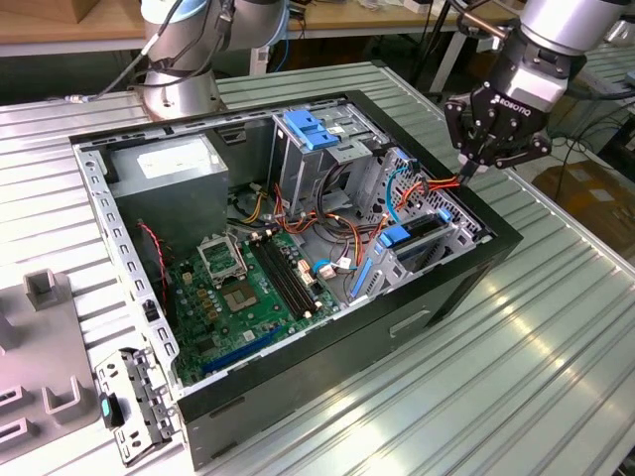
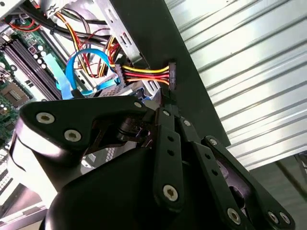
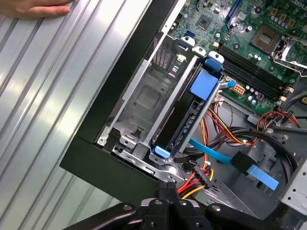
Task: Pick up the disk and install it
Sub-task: 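Insert the first disk wire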
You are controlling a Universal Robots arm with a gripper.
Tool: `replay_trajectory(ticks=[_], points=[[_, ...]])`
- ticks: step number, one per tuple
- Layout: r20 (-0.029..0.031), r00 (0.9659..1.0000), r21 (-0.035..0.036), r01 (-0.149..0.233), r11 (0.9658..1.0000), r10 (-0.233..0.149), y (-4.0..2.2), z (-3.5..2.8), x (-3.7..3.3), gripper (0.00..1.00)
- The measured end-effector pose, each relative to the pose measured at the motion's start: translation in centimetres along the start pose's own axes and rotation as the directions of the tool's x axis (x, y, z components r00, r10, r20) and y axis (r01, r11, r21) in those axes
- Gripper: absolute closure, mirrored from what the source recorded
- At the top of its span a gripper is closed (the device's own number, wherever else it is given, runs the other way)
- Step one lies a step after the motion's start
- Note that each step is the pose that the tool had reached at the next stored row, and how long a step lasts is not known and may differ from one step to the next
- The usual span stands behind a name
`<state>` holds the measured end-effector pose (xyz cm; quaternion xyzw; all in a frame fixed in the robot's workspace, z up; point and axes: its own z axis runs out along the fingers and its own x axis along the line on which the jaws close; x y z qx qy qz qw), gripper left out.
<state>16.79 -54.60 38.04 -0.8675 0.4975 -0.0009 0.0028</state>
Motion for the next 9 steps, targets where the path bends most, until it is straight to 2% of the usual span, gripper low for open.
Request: replay_trajectory(ticks=[2,3,6,9], points=[[0.0001,0.9998,-0.0001,0.021,0.9998,-0.021,-0.26,0.0,0.0,0.89],[0.0002,0.9984,-0.0001,0.056,0.9984,-0.056,-0.27,0.0,-0.01,0.89],[0.0007,0.9911,-0.0002,0.133,0.9911,-0.133,-0.28,0.03,-0.01,0.89],[0.0011,0.9806,-0.0001,0.196,0.9807,-0.196,-0.28,0.1,-0.01,0.89]])
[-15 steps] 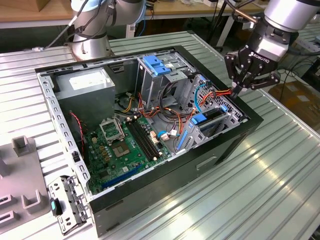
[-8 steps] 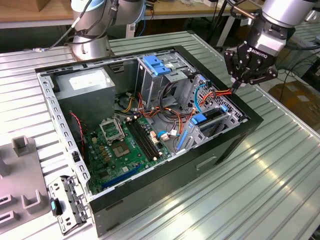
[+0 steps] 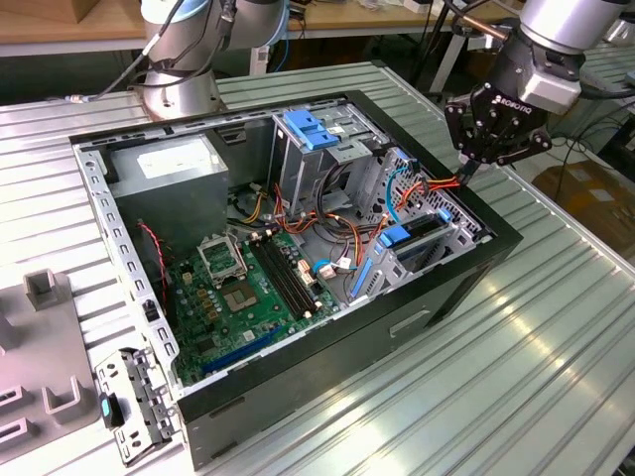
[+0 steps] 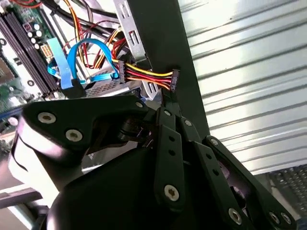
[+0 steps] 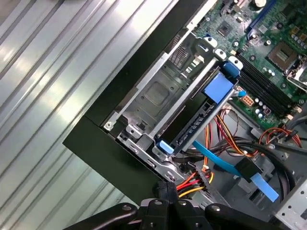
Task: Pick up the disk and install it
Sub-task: 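Insert the first disk wire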
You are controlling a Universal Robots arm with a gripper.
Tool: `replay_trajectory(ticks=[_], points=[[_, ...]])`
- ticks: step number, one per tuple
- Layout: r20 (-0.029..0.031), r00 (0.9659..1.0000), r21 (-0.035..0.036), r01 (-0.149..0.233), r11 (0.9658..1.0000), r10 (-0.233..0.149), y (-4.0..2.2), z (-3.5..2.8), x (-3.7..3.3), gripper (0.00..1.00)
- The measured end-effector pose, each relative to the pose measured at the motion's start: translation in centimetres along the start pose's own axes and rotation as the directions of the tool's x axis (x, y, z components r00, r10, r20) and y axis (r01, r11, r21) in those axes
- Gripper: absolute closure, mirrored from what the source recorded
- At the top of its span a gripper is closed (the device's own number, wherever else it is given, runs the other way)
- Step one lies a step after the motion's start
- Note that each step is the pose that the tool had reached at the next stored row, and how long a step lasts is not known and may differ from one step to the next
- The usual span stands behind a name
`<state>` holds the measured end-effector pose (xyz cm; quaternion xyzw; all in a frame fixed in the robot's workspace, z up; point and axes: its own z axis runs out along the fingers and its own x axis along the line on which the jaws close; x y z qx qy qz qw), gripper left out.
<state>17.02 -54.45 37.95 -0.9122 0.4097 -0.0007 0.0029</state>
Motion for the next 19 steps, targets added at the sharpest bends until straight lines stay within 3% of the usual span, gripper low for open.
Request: replay_trajectory(ticks=[2,5,7,11,15,16,19], points=[[-0.001,0.9989,0.0014,0.047,0.9989,-0.047,-0.01,0.07,0.01,0.89],[-0.0038,0.9962,0.0042,0.087,0.9962,-0.087,-0.02,0.14,0.01,0.89],[-0.0095,0.9953,0.0096,0.097,0.9953,-0.097,-0.26,0.16,0.03,0.89],[-0.0149,0.9938,0.0148,0.11,0.9938,-0.11,-0.45,0.18,-0.1,0.89],[-0.0205,0.987,0.0192,0.16,0.987,-0.159,-0.47,0.26,-0.12,0.89],[-0.0226,0.9836,0.0207,0.179,0.9836,-0.179,-0.47,0.3,-0.12,0.89],[-0.0254,0.9755,0.0229,0.219,0.9755,-0.218,-0.46,0.42,-0.12,0.76]])
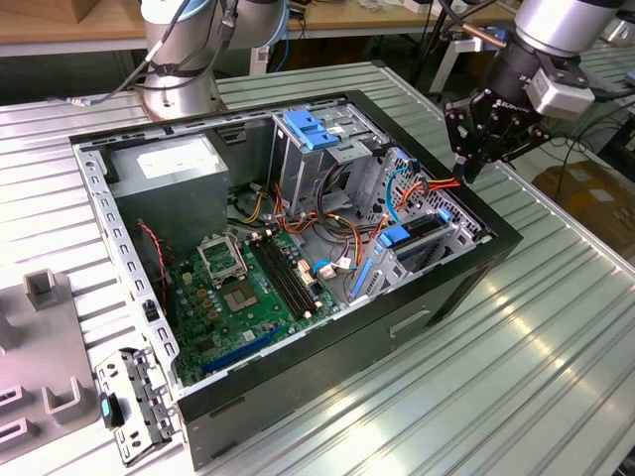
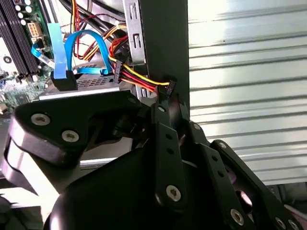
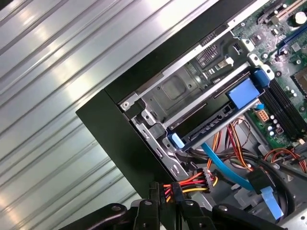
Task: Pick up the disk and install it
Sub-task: 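Insert the first disk wire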
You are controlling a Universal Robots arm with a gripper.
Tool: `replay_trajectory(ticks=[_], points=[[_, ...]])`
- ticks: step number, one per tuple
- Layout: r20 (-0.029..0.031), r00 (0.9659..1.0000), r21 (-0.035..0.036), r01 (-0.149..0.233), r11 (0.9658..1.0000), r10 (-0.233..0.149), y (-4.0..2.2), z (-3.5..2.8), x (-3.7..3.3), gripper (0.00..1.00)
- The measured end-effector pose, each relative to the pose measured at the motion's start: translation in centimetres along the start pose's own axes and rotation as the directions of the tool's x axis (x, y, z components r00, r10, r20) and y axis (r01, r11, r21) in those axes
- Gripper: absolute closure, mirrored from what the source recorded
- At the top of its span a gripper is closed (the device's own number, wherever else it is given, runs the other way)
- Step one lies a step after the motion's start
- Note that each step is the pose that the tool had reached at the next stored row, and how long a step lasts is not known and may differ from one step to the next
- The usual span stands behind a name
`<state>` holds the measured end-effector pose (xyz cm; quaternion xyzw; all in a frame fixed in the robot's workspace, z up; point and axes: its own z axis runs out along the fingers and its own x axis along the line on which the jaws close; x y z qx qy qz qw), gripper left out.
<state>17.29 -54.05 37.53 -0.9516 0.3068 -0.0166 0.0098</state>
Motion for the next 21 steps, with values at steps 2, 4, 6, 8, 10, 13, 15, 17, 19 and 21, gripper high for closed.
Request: replay_trajectory(ticks=[2,4,6,8,10,13,15,17,19,21], points=[[-0.0011,0.9997,0.0017,0.023,0.9997,-0.023,0.0,0.07,0.0,0.76],[-0.003,0.998,0.0045,0.064,0.998,-0.064,0.0,0.19,0.0,0.76],[-0.0053,0.9963,0.0066,0.086,0.9962,-0.086,0.0,0.29,0.0,0.76],[-0.0065,0.9953,0.0073,0.097,0.9953,-0.097,0.0,0.36,0.0,0.76],[-0.0069,0.9947,0.0078,0.102,0.9947,-0.102,0.01,0.43,0.0,0.76],[-0.0075,0.9938,0.0082,0.111,0.9938,-0.111,0.01,0.6,-0.01,0.76],[-0.0078,0.9932,0.0078,0.116,0.9932,-0.116,0.01,0.73,-0.01,0.76],[-0.008,0.9927,0.0075,0.12,0.9927,-0.12,0.02,0.85,-0.01,0.76],[-0.0081,0.9926,0.0074,0.121,0.9926,-0.121,0.02,0.86,-0.01,0.77],[-0.0077,0.9926,0.0078,0.121,0.9926,-0.121,0.02,0.85,-0.01,0.84]])
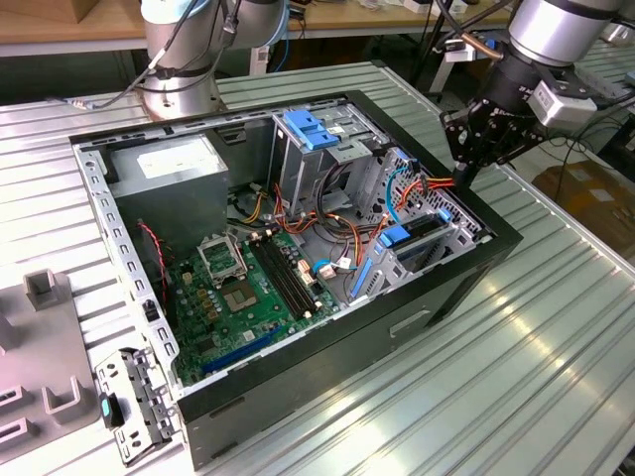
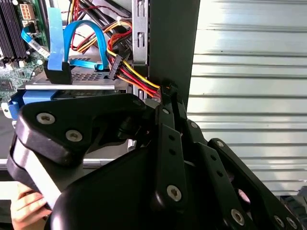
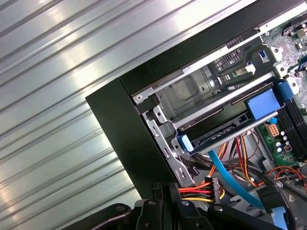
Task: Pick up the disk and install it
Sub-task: 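Insert the first disk wire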
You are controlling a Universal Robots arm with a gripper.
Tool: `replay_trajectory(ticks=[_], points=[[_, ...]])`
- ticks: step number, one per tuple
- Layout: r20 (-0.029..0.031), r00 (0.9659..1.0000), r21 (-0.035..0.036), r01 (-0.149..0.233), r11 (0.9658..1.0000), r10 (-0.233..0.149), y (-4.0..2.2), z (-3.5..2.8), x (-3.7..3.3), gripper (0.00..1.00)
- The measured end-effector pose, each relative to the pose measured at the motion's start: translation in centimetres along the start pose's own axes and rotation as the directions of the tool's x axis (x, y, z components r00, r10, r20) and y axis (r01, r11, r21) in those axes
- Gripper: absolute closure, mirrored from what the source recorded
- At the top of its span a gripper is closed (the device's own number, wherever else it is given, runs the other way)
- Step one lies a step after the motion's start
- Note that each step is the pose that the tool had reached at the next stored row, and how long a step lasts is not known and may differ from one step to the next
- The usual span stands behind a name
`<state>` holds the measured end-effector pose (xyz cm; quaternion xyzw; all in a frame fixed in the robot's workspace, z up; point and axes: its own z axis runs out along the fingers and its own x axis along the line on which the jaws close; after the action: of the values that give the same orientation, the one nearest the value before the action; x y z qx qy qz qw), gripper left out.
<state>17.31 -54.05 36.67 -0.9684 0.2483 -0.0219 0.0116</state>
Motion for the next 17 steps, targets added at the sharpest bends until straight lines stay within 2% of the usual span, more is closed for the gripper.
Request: replay_trajectory(ticks=[4,12,17], points=[[-0.0001,1.0,-0.0003,0.0,1.0,0.0,-0.01,-0.52,0.02,0.84],[-0.0004,1.0,-0.0005,-0.001,1.0,0.001,0.0,-0.59,0.0,0.84],[-0.0016,0.9992,-0.0018,-0.039,0.9992,0.039,0.06,-0.59,-0.12,0.84]])
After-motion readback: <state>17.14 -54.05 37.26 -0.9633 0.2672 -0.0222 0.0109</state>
